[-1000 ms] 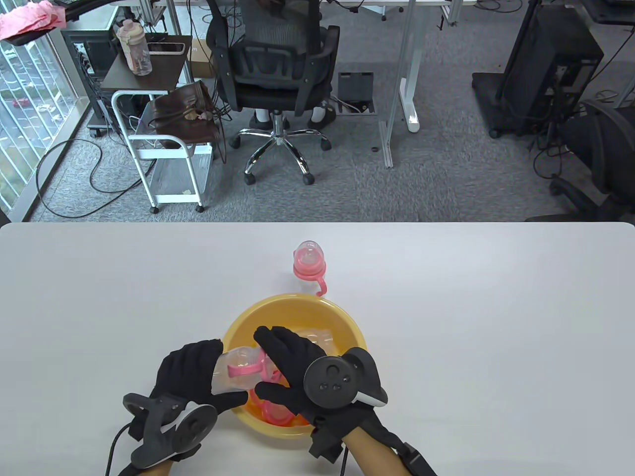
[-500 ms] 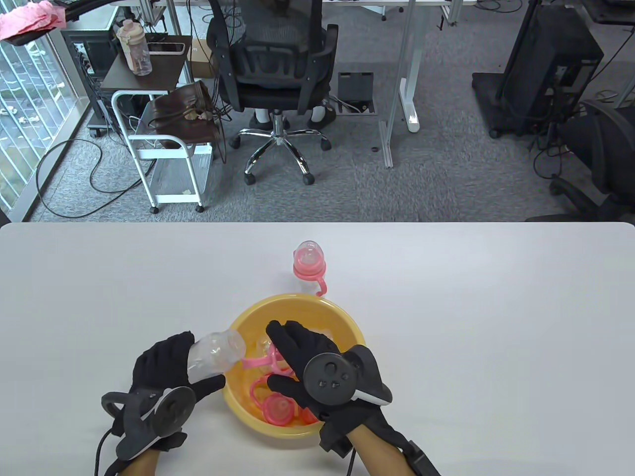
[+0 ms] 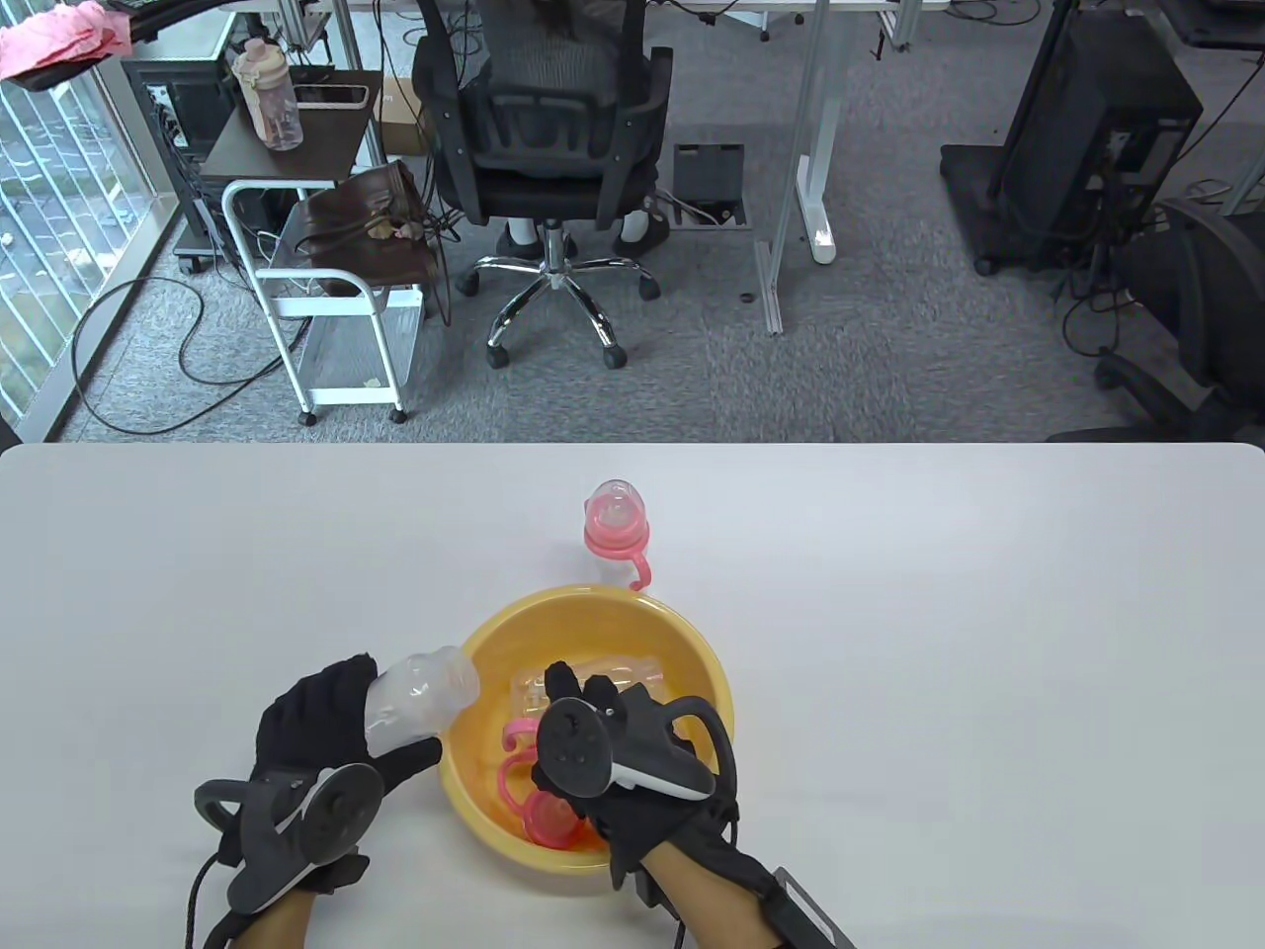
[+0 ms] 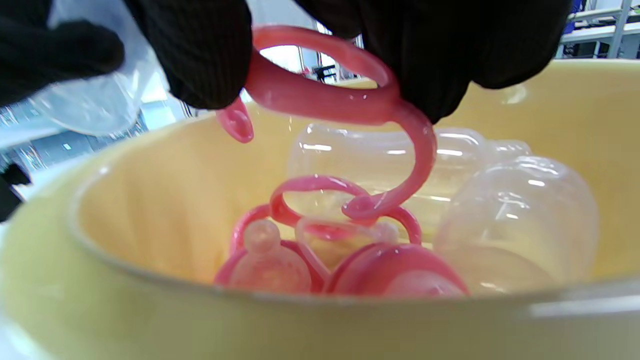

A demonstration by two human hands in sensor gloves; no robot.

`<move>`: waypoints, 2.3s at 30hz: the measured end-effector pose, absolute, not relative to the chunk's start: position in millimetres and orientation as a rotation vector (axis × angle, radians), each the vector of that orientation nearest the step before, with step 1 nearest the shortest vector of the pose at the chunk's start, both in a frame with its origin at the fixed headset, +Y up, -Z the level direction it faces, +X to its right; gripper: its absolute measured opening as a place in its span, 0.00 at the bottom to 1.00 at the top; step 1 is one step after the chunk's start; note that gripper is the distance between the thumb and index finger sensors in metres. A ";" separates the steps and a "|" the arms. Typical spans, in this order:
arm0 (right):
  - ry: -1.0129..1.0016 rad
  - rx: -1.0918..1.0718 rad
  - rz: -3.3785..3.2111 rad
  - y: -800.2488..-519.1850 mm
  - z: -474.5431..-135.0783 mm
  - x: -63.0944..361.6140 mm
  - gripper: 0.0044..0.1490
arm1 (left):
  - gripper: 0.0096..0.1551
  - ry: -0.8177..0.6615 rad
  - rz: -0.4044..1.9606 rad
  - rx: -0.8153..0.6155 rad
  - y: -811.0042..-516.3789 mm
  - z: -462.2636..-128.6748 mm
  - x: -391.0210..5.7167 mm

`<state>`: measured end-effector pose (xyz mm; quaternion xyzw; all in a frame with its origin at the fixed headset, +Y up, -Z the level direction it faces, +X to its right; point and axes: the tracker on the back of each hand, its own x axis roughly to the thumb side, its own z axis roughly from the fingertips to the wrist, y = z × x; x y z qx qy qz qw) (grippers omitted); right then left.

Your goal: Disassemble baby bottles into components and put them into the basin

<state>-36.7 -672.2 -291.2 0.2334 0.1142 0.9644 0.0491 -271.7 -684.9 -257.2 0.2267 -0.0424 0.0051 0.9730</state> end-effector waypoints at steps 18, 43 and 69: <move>0.547 0.610 3.037 -694.3 -306.1 -75.7 0.63 | 0.61 -0.078 0.032 0.482 -683.8 -258.1 -274.1; -0.014 0.500 2.770 -679.4 -279.1 91.1 0.52 | 0.61 -0.122 -0.020 0.475 -684.6 -255.6 -265.8; -0.227 0.249 2.721 -683.0 -271.0 138.1 0.50 | 0.58 -0.297 -0.410 0.209 -637.8 -297.1 -137.8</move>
